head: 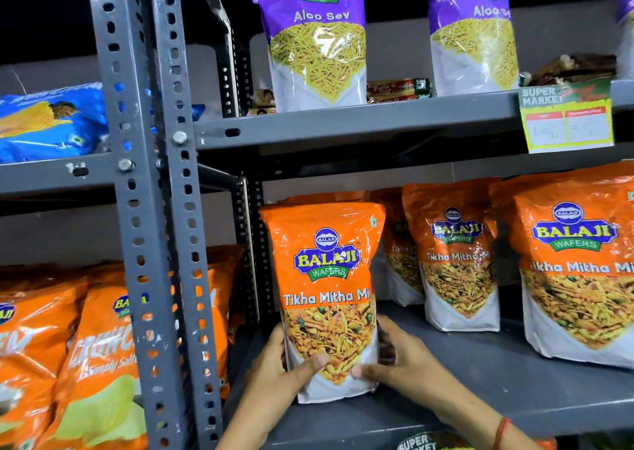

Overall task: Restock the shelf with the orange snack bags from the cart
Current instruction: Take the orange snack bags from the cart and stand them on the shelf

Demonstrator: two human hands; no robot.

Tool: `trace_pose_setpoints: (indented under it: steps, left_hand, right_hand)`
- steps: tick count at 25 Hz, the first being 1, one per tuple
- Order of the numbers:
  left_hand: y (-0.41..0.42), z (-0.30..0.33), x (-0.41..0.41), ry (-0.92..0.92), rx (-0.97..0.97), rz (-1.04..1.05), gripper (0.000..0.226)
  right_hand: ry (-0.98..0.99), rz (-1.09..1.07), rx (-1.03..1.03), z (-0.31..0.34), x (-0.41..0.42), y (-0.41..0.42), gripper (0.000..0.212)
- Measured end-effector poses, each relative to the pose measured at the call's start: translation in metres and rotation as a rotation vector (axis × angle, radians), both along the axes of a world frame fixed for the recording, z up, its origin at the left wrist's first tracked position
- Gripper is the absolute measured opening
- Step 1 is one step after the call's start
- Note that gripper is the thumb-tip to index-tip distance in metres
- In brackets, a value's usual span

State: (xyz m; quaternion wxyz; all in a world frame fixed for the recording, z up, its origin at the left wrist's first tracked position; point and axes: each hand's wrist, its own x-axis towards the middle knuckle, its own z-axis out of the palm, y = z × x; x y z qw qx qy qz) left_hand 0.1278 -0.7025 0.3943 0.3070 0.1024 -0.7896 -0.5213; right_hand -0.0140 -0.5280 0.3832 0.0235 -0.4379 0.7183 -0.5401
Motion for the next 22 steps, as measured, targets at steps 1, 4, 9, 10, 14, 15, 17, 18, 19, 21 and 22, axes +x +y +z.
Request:
trace_pose_setpoints:
  steps: [1,4,9,10,14,15,17,18,19,21,22]
  left_hand:
    - [0.001,0.001,0.000,0.000,0.000,-0.002,0.068]
    - [0.004,0.001,0.000,0.012,0.012,-0.009,0.065]
    - [0.005,-0.001,0.006,0.019,0.012,-0.008,0.063]
    - [0.007,0.000,0.008,0.035,0.006,-0.003,0.062]
    - [0.036,0.014,0.013,0.323,-0.165,0.327,0.084]
    - [0.052,0.023,0.011,0.443,-0.231,0.389,0.081]
    - [0.089,0.038,-0.003,0.666,-0.374,0.381,0.065]
    - [0.109,0.044,-0.017,0.736,-0.417,0.318,0.057]
    - [0.127,0.049,-0.033,0.752,-0.418,0.225,0.051]
    - [0.154,0.056,-0.073,0.638,-0.315,0.036,0.043]
    - [0.162,0.056,-0.097,0.535,-0.227,-0.035,0.042]
  right_hand:
    - [-0.019,0.000,-0.002,0.001,0.000,0.001,0.067]
    - [-0.060,0.011,-0.005,0.003,0.001,0.003,0.068]
    - [-0.073,0.044,0.037,0.010,0.010,0.008,0.071]
    - [-0.086,0.063,0.039,0.013,0.013,0.012,0.076]
    - [-0.106,-0.028,-0.115,0.037,0.002,0.045,0.093]
    - [-0.094,-0.086,-0.194,0.045,-0.005,0.056,0.091]
    - [-0.086,-0.198,-0.351,0.057,-0.022,0.078,0.077]
    - [-0.093,-0.242,-0.410,0.060,-0.032,0.087,0.069]
    - [-0.100,-0.271,-0.440,0.062,-0.042,0.095,0.066]
    - [-0.095,-0.324,-0.429,0.060,-0.061,0.102,0.067]
    - [-0.063,-0.374,-0.408,0.058,-0.073,0.102,0.067]
